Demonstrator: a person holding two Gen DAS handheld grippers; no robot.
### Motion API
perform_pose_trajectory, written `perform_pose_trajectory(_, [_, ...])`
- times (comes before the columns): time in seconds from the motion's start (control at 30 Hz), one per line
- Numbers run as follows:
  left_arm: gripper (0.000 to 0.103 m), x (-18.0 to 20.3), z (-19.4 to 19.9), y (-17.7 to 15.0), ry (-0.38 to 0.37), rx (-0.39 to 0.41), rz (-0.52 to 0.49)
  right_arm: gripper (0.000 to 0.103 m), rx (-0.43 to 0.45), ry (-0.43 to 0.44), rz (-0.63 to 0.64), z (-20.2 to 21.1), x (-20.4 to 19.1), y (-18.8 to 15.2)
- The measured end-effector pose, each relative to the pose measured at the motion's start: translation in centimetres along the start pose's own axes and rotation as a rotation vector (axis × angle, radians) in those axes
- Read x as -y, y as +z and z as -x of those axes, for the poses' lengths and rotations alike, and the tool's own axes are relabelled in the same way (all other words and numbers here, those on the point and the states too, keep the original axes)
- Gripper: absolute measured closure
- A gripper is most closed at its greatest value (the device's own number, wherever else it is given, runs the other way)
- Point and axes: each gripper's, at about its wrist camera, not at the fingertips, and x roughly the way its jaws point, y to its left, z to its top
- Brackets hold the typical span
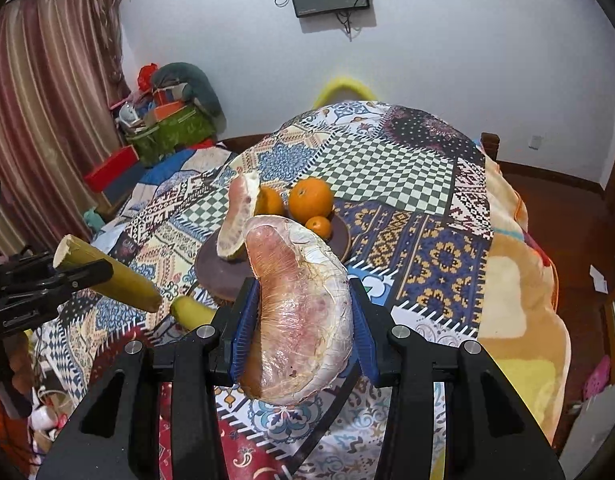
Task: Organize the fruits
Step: 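Lower the green gourd onto the plate with the left tool while the right tool places the pomelo segment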
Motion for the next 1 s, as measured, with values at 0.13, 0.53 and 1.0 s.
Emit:
perform_pose_trajectory(0.13, [0.065,0.7,-0.5,0.9,-0.023,0.006,-0.004,0.063,0.009,0.001,-0.008,-0.1,0.4,0.4])
perform_pose_trajectory(0.53, [0.065,3.0,-3.7,2.6,-0.076,-0.026,-0.036,0.063,0.004,0.012,-0.018,-2.3,1.3,1.5])
perform_pose_trajectory(1.0, [0.065,3.4,-8.5,5.3,-0.127,-0.063,-0.039,0.063,-0.034,0.023,-0.022,-6.9,1.9,2.7])
